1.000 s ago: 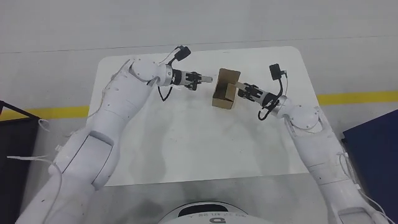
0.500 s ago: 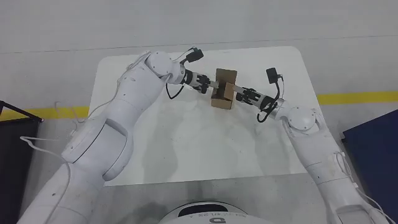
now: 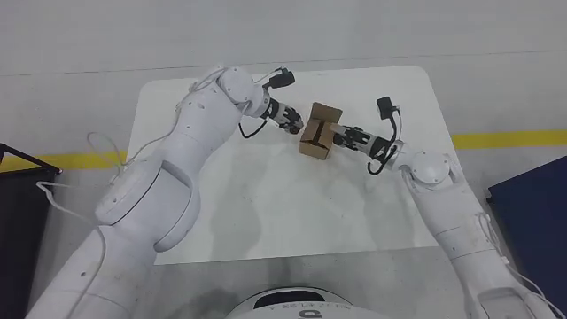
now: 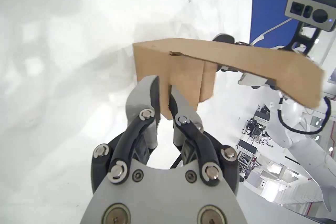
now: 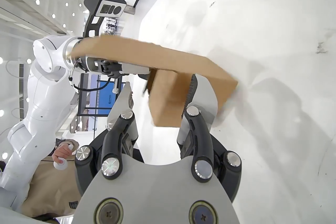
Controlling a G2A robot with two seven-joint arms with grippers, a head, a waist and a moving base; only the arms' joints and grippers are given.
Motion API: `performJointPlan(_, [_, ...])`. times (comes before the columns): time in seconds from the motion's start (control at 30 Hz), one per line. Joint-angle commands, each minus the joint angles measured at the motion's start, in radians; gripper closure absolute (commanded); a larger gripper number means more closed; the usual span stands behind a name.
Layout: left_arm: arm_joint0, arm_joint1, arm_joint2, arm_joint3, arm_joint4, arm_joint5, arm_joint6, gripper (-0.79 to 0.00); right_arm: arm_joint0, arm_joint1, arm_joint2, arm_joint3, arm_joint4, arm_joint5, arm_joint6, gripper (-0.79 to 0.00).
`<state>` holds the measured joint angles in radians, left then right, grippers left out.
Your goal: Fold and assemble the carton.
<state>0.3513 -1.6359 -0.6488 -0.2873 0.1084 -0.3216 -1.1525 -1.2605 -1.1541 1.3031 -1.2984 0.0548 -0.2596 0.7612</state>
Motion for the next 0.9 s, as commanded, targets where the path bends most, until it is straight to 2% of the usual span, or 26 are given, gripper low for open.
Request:
performJointPlan(0.0, [-0.010,-0.003,0.003,0.003,0.012,0.005,0.003,-0.040,0.002,0.000,-0.001,0.003,0.004,-0.006,0.005,-0.422])
performJointPlan(0.07, [-0.018,-0.005,0.005,0.004,0.022,0.010,0.007,0.000,0.006,0.000,-0.004,0.006,0.012,-0.013,0.014,-0.434])
performJointPlan(0.23, [-0.027,-0.007,-0.003,0.008,0.019,0.003,0.007,0.000,0.017,0.000,-0.014,0.020,0.018,-0.022,0.022,-0.449])
performJointPlan(0.27, [-0.025,-0.007,-0.007,0.009,0.013,-0.004,0.005,-0.025,0.020,0.000,-0.016,0.024,0.019,-0.023,0.021,-0.446])
performJointPlan(0.33, [-0.019,-0.006,-0.018,0.014,-0.011,-0.020,-0.005,-0.197,0.026,-0.001,-0.021,0.031,0.019,-0.023,0.022,-0.453])
performJointPlan(0.4, [-0.012,-0.005,-0.029,0.018,-0.032,-0.039,-0.014,-0.320,0.030,-0.001,-0.025,0.037,0.019,-0.025,0.022,-0.453])
performJointPlan(0.5, [0.003,-0.003,-0.042,0.022,-0.057,-0.060,-0.021,-0.363,0.033,-0.002,-0.029,0.042,0.022,-0.028,0.021,-0.453])
performJointPlan(0.67, [0.019,-0.004,-0.043,0.022,-0.053,-0.060,-0.024,-0.336,0.035,-0.002,-0.038,0.046,0.020,-0.026,0.020,-0.440])
performJointPlan(0.7, [0.019,-0.005,-0.042,0.022,-0.049,-0.053,-0.028,-0.308,0.035,-0.002,-0.040,0.046,0.019,-0.025,0.020,-0.440])
performJointPlan(0.73, [0.019,-0.006,-0.040,0.022,-0.044,-0.048,-0.032,-0.225,0.035,-0.002,-0.041,0.045,0.019,-0.023,0.020,-0.431])
performJointPlan(0.87, [0.019,-0.009,-0.035,0.022,-0.028,-0.035,-0.044,-0.083,0.035,-0.001,-0.043,0.043,0.018,-0.016,0.018,-0.422])
